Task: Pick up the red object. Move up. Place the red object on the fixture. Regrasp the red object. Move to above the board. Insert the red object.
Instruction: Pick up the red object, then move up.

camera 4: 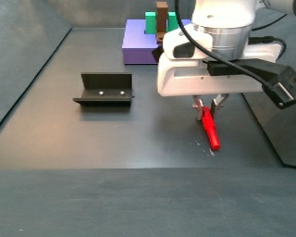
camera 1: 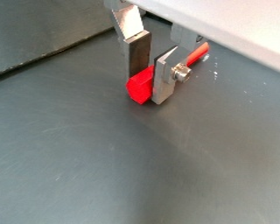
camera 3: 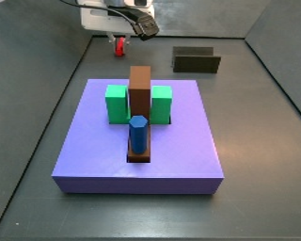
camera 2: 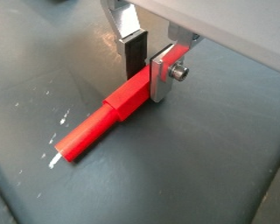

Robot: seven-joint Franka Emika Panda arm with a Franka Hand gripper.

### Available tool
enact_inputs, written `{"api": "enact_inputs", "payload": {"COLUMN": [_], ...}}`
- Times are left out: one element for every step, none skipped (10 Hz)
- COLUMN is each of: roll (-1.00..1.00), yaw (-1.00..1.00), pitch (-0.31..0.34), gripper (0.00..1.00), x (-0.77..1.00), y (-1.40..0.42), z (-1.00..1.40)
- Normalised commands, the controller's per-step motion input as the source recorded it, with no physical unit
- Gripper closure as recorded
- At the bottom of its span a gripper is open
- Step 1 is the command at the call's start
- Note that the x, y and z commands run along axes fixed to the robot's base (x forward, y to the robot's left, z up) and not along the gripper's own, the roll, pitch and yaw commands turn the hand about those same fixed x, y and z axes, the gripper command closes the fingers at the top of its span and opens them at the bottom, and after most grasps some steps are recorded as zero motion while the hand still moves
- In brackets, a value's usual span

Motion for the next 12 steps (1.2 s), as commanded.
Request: {"api": "enact_inputs", "payload": {"roll": [0.00, 0.00, 0.00, 0.00, 0.00, 0.00, 0.00, 0.00, 0.00, 0.00, 0.00, 0.02], "yaw": [0.00, 0.00, 0.00, 0.00, 0.00, 0.00, 0.00, 0.00, 0.00, 0.00, -0.02, -0.03], "pitch": [0.000, 0.000, 0.000, 0.000, 0.000, 0.000, 0.000, 0.000, 0.000, 0.000, 0.002, 0.043], "gripper": [1.00, 1.00, 1.00, 1.00, 1.00, 1.00, 1.00, 1.00, 1.00, 1.00, 1.00, 1.00], "x": [0.00, 0.00, 0.00, 0.00, 0.00, 0.00, 0.00, 0.00, 0.00, 0.00, 0.00, -0.05], "y": [0.00, 0.00, 0.00, 0.00, 0.00, 0.00, 0.00, 0.00, 0.00, 0.00, 0.00, 0.00], "z": [0.00, 0.00, 0.00, 0.00, 0.00, 0.00, 0.00, 0.00, 0.00, 0.83, 0.83, 0.65]}}
